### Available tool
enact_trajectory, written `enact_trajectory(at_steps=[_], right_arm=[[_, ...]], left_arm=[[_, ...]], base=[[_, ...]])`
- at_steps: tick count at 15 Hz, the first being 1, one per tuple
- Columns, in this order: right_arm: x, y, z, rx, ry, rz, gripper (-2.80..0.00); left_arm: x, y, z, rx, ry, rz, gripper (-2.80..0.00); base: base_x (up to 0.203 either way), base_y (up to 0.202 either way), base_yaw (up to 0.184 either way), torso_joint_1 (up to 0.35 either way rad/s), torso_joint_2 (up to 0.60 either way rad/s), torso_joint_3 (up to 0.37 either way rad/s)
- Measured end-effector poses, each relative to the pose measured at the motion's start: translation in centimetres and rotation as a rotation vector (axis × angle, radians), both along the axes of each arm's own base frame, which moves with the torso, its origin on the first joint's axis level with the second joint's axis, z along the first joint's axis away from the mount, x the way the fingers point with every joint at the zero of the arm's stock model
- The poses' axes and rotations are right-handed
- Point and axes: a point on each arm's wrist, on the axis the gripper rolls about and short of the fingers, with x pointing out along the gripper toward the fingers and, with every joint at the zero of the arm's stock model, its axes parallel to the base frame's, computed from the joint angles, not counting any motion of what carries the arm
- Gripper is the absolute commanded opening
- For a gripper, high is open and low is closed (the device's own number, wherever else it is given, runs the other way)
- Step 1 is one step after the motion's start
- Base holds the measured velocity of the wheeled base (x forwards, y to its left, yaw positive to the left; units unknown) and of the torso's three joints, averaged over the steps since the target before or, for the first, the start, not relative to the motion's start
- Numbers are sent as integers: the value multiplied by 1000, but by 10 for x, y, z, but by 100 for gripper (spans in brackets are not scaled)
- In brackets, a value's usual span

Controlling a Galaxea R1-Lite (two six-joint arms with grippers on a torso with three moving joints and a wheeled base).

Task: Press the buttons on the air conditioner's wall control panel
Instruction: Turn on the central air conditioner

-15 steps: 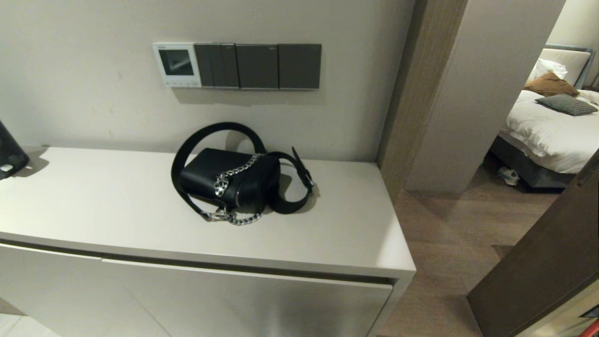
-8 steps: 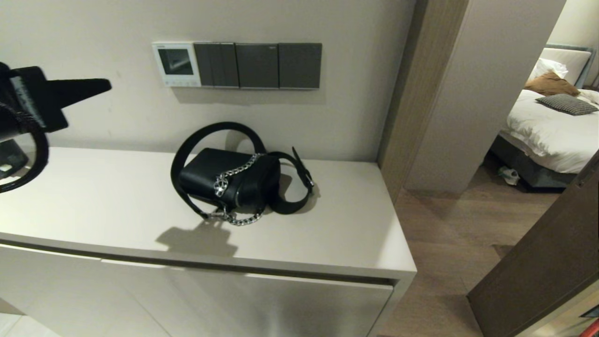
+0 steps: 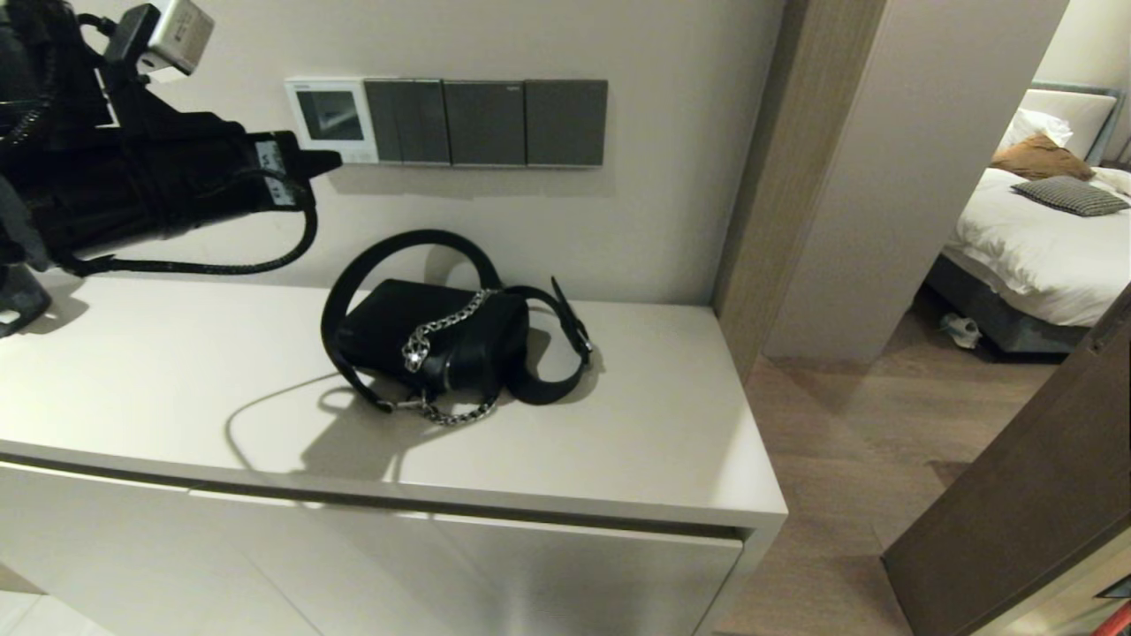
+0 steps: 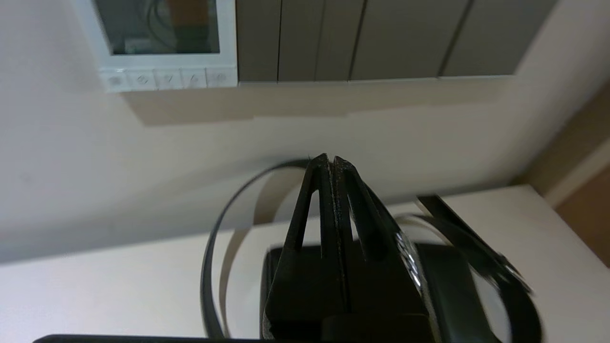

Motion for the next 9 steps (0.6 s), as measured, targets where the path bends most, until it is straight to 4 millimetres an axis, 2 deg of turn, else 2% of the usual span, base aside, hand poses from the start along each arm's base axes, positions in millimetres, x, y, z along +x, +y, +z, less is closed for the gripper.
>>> enact_trajectory(at_steps=[4,9], right_arm=[[0,0,0,0,0,0,-280],[0,0,0,0,0,0,-280]], left_arm=[[31,-7,-12,-9,-44,9,-280],[48,-10,-25,-5,-24,25,-280]], base=[[0,0,0,0,0,0],[0,0,0,0,0,0]])
